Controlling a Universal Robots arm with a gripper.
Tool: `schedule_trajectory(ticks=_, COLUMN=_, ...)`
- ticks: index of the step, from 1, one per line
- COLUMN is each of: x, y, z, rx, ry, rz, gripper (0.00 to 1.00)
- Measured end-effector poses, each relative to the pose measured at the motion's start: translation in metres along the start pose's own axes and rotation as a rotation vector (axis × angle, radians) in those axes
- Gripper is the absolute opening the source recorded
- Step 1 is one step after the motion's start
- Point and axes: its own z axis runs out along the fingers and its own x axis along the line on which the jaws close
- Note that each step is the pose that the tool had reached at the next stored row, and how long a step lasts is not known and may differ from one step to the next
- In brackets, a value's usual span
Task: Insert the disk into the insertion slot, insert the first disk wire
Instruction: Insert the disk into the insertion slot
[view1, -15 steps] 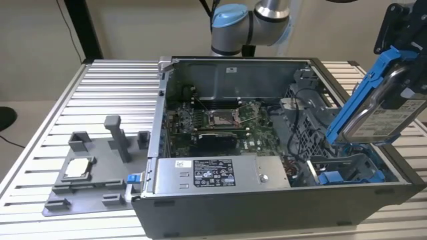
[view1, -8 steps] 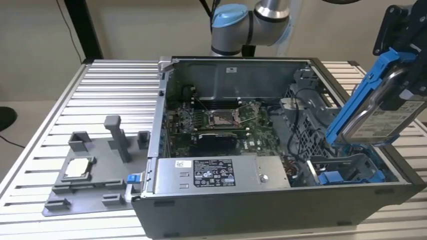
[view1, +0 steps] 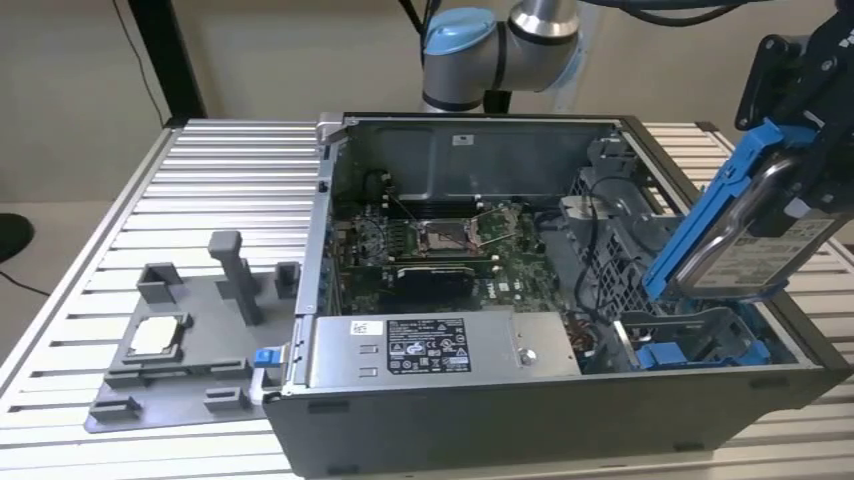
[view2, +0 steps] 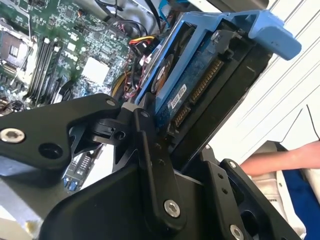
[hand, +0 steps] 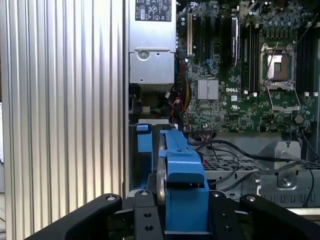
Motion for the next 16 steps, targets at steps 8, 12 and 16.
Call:
schedule_trajectory(ticks=8, x=0.0036, y=-0.002, z=0.0143, rx=-0.0004, ry=-0.0007, rz=-0.002, gripper=0.0)
schedule_trajectory(ticks=12, x=0.0074, y=-0.0024, z=0.0214, rx=-0.0005, ry=-0.0026, rz=-0.004, gripper=0.0)
schedule_trajectory(ticks=16, x=0.0089, y=-0.0027, z=0.0281, rx=-0.0006, ry=-0.0064, rz=-0.005, gripper=0.0)
